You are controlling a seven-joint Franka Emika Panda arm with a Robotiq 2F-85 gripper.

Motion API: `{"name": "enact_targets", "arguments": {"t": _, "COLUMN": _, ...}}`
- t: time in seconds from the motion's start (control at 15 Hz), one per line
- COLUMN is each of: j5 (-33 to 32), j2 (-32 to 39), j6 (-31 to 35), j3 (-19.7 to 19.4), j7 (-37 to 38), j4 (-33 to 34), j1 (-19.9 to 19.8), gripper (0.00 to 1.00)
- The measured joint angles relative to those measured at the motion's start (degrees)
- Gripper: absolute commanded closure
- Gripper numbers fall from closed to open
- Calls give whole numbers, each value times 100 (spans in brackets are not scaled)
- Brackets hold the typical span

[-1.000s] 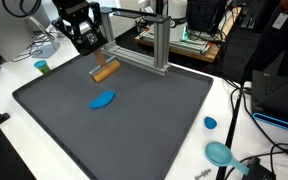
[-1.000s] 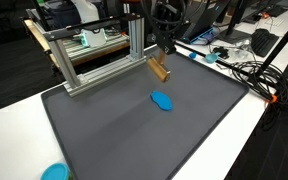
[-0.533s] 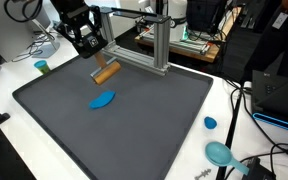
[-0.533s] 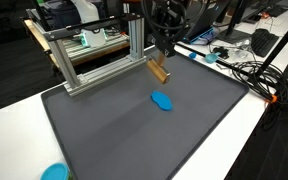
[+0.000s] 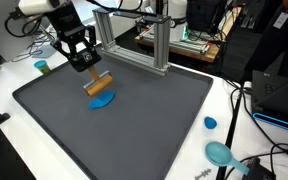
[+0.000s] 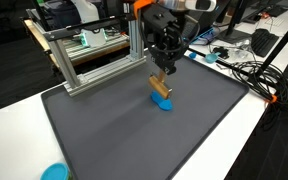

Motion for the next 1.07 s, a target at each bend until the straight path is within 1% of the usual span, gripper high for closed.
{"name": "enact_targets", "arguments": {"t": 0.07, "j5": 2, "j2": 33, "j6": 0, "j3": 0, "j7": 0, "j4": -2, "j1": -4, "gripper": 78}}
{"name": "enact_targets", "arguments": {"t": 0.33, "j5": 3, "j2": 127, "j6": 3, "j3": 2, "j7": 1, "j4": 1, "j1": 2, "gripper": 78}}
{"name": "enact_targets", "arguments": {"t": 0.67, "j5": 3, "j2": 440, "j6": 65, "j3": 4, "j7": -1, "j4": 23, "j1": 5, "gripper": 78}}
{"name": "enact_targets", "arguments": {"t": 1.07, "j5": 1, "j2": 452, "j6": 197, "j3": 17, "j7": -13, "j4": 10, "j1": 7, "gripper": 78}}
